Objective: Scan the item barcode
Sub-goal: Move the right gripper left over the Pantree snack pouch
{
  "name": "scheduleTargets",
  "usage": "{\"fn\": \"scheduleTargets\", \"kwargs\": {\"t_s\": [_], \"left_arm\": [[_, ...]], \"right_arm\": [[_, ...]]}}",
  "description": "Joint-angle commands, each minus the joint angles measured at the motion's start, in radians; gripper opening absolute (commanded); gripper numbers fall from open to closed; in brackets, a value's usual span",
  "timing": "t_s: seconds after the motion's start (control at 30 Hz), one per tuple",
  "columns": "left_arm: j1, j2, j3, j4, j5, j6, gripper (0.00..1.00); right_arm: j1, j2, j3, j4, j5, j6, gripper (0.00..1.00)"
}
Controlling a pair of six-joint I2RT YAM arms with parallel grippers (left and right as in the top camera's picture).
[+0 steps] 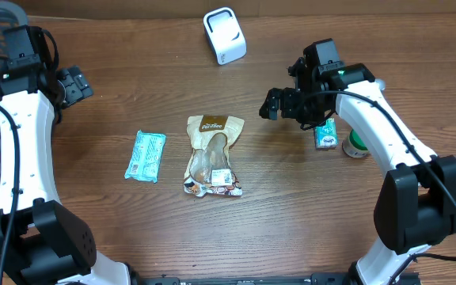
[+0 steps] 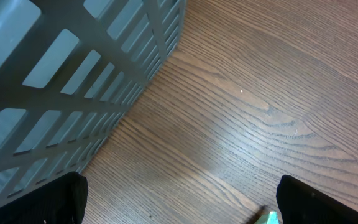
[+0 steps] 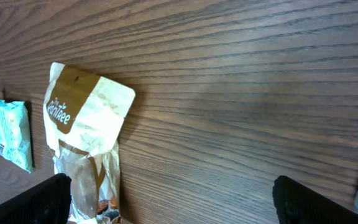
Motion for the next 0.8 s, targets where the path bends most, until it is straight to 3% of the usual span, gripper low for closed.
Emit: {"fn": "scheduleTargets", "kwargs": {"t_s": [0.0, 0.77], "left_arm": [[-0.003, -0.009, 0.018, 0.002, -0.012, 0.011, 1.0], [-0.003, -0.009, 0.018, 0.002, -0.012, 0.011, 0.99]], "right_arm": [[0.031, -0.011, 0.011, 0.003, -0.01, 0.003, 1.0], [0.279, -0.011, 0.002, 0.05, 0.003, 0.087, 0.95]]}}
